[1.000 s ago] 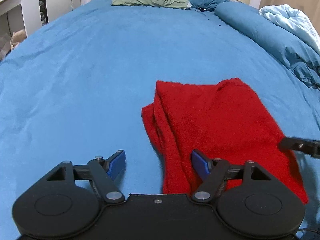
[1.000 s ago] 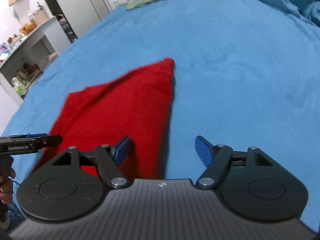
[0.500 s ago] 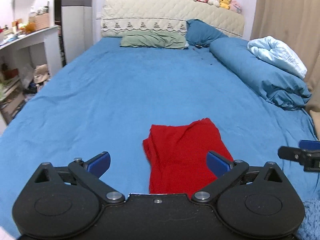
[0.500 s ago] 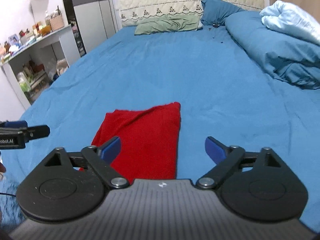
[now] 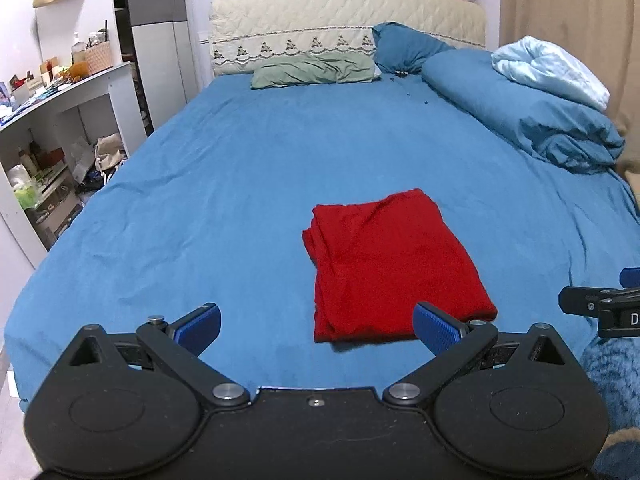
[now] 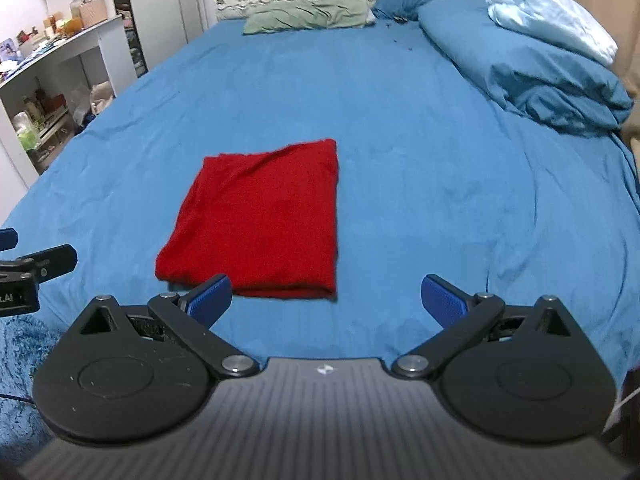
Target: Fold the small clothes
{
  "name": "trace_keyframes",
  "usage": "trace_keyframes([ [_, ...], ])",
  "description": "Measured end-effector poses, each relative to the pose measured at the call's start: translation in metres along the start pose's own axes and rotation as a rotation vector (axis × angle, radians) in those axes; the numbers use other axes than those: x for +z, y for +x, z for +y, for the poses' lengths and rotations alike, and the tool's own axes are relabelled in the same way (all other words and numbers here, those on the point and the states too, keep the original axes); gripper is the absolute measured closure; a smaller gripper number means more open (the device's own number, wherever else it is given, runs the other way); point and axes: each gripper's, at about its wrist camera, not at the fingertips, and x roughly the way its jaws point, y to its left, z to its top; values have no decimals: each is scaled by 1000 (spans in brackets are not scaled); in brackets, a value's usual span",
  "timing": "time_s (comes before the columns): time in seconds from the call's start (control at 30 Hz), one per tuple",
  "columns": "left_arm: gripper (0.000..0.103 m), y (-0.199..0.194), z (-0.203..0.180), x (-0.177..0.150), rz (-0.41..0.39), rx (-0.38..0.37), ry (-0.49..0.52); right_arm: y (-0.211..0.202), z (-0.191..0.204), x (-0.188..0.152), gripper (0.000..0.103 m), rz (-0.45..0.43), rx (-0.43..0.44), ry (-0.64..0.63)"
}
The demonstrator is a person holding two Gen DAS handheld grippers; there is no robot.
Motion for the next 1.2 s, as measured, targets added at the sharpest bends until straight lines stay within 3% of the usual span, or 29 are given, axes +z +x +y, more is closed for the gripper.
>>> trace_keyframes([
  [1.2, 0, -6, -4, -7, -29, -14, 13, -3, -2, -5, 0, 12, -21, 7],
])
